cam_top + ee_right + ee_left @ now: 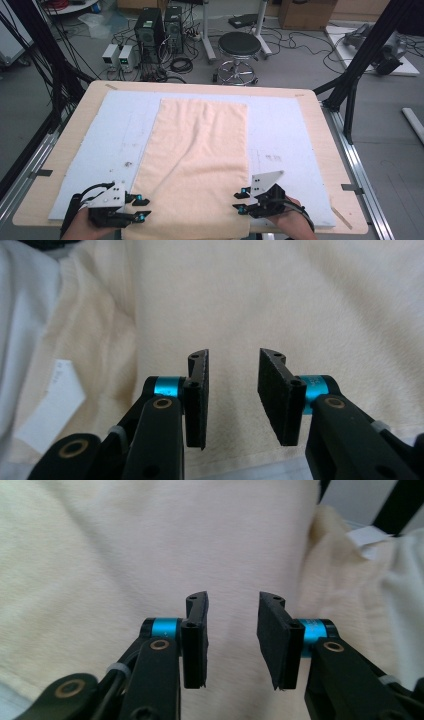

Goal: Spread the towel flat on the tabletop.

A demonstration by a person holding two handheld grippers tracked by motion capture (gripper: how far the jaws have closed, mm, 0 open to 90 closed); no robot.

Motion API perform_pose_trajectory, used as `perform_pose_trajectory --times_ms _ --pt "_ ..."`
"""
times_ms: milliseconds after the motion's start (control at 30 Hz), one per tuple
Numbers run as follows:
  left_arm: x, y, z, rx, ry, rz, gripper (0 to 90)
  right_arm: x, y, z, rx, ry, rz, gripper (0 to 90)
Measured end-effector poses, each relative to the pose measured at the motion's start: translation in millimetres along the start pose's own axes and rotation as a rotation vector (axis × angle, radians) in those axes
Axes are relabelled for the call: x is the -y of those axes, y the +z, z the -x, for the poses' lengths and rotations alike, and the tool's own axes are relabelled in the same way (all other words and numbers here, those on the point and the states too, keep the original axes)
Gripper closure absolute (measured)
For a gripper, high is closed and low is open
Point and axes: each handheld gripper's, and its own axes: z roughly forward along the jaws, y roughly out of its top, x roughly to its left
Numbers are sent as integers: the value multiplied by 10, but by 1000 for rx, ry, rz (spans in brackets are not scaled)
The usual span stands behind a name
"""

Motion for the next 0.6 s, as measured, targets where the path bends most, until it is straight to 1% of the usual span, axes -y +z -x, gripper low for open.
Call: perform_pose_trajectory --times_ms 33,100,200,233,300,367,400,467,500,533,567,600 --pt "0 36 -53 -12 -10 -10 627 20 41 21 1 4 -18 652" --pt "6 75 -124 -20 -28 -3 622 62 119 37 4 17 -59 675" --pt "16 83 -185 -30 -49 9 607 76 121 5 0 -1 -73 814" --pt "17 85 -198 -35 -60 16 605 80 126 -11 -5 -17 -68 846" --pt "11 81 -209 -44 -68 25 591 75 122 -15 -22 -8 -76 863" --pt "-5 73 -223 -54 -65 29 575 86 111 -10 -50 -4 -74 864" --pt "-15 70 -229 -58 -70 36 560 90 100 -9 -51 1 -66 861" --pt "-35 68 -247 -65 -78 50 557 89 56 11 -55 16 -27 835" --pt "-52 66 -269 -69 -79 55 546 84 29 29 -42 22 -2 788" --pt "-62 66 -281 -71 -84 59 539 68 -14 57 -24 53 14 769" --pt "-79 67 -306 -79 -88 67 532 59 -37 80 -12 57 25 742" --pt "-91 65 -321 -86 -91 70 520 43 -76 123 21 67 43 704"
